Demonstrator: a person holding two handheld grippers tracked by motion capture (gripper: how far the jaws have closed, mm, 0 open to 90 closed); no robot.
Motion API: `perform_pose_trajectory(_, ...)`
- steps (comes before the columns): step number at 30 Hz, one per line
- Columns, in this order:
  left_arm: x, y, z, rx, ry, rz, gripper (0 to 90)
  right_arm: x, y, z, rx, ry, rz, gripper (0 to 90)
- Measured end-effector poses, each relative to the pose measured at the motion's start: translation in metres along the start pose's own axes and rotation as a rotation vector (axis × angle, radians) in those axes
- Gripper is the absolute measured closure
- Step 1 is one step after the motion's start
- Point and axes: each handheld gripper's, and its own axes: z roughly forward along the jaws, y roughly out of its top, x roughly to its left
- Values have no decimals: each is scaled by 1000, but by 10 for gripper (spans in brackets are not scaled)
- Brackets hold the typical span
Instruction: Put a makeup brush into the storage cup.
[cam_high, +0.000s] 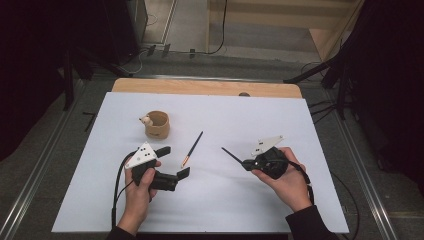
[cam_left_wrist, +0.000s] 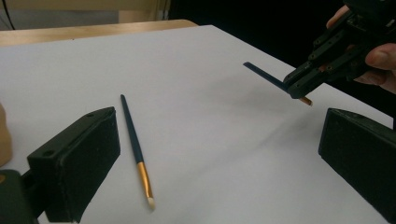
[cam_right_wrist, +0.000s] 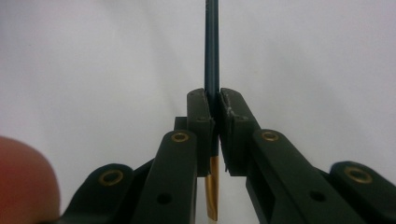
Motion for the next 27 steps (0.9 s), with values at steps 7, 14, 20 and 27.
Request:
perform_pose_trajectory(7, -2, 0, 4, 0, -3, -3, 0, 5, 2, 0, -15, 1, -2, 851)
perform_pose_trajectory(14, -4, 0, 1, -25, -4, 33, 0, 7, 3, -2, -36, 17, -20, 851)
perform_pose_trajectory(20, -2, -3, 5, -1, -27, 39, 0, 13, 6, -1, -40, 34, -39, 851)
perform_pose_trajectory(27, -7, -4, 11, 14, -59, 53, 0, 19, 11, -1, -49, 56, -68, 851)
